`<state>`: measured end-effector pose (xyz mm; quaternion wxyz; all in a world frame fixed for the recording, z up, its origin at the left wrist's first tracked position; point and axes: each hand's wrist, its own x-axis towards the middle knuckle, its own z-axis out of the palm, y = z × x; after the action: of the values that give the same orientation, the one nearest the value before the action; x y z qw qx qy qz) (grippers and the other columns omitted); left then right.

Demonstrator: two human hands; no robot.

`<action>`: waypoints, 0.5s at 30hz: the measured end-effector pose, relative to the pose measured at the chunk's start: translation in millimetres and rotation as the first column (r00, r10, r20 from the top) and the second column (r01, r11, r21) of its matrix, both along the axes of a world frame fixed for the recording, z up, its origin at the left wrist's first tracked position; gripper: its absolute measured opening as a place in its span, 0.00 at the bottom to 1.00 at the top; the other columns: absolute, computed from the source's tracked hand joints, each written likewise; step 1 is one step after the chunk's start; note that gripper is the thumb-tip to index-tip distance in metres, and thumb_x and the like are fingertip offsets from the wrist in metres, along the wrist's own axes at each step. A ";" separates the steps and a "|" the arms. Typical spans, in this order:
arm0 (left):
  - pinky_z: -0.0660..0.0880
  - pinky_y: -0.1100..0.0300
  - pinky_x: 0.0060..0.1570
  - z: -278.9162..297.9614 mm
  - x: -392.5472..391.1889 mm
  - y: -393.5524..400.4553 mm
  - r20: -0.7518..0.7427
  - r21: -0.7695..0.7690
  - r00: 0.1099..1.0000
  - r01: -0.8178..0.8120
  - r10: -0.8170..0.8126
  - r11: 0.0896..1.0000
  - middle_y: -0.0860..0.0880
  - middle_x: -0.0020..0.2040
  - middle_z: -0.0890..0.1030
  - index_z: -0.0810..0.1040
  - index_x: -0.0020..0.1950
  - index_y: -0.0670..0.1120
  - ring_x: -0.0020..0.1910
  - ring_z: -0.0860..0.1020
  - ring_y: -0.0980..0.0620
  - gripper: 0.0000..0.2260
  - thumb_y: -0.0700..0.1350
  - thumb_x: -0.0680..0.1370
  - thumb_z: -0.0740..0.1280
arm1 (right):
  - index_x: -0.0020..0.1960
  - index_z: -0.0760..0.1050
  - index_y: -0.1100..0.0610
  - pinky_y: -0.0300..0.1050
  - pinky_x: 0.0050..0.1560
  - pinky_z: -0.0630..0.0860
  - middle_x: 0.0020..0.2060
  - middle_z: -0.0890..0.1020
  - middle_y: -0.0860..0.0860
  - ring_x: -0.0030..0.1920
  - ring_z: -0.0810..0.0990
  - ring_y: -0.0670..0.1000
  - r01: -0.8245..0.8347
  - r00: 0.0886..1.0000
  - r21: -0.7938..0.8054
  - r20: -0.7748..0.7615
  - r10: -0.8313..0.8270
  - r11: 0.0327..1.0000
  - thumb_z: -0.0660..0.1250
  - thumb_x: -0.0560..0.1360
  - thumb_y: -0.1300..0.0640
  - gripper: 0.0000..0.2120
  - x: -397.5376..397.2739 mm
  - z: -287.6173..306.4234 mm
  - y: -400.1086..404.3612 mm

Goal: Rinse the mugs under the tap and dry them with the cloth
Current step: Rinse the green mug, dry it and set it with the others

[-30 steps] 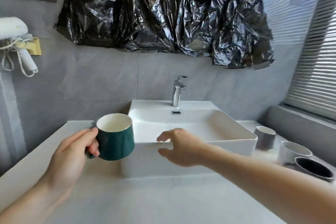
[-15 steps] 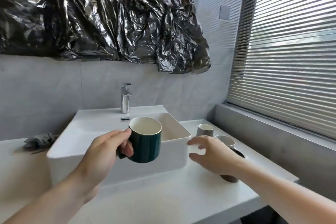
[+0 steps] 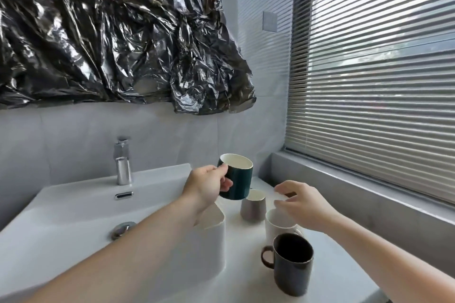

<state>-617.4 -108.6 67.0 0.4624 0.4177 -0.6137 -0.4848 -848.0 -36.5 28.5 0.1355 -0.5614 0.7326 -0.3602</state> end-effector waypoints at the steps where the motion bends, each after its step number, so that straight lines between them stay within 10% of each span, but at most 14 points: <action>1: 0.78 0.49 0.57 0.3 -10.7 -14.7 0.034 -0.002 0.999 -0.004 0.004 1.000 0.49 0.36 0.86 0.74 0.33 0.47 0.40 0.82 0.49 0.19 0.51 0.83 0.66 | 0.64 0.80 0.46 0.44 0.54 0.81 0.61 0.82 0.44 0.57 0.82 0.47 0.010 1.000 0.004 -0.003 -0.010 1.000 0.71 0.76 0.52 0.17 -2.6 0.5 -11.6; 10: 0.76 0.57 0.47 -25.7 -67.5 -141.3 0.396 -0.070 0.905 -0.138 0.155 0.988 0.47 0.46 0.86 0.84 0.44 0.42 0.50 0.82 0.44 0.18 0.53 0.82 0.62 | 0.71 0.73 0.47 0.43 0.48 0.78 0.60 0.76 0.45 0.46 0.79 0.42 0.011 0.995 0.240 -0.094 0.012 0.971 0.70 0.65 0.38 0.36 -9.2 -16.4 -119.5; 15: 0.78 0.54 0.53 -50.8 -82.6 -190.4 0.563 -0.146 0.789 -0.195 0.244 0.970 0.42 0.54 0.86 0.84 0.53 0.40 0.55 0.82 0.40 0.19 0.54 0.83 0.62 | 0.77 0.66 0.51 0.49 0.65 0.76 0.72 0.72 0.50 0.68 0.75 0.53 0.058 0.942 0.393 -0.325 0.079 0.918 0.74 0.70 0.37 0.41 -7.2 -34.5 -169.4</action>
<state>-699.9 -299.0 16.2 0.3241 0.5944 -0.6910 -0.2534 -855.2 -205.9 -6.0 0.1222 -0.5792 0.7994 -0.1030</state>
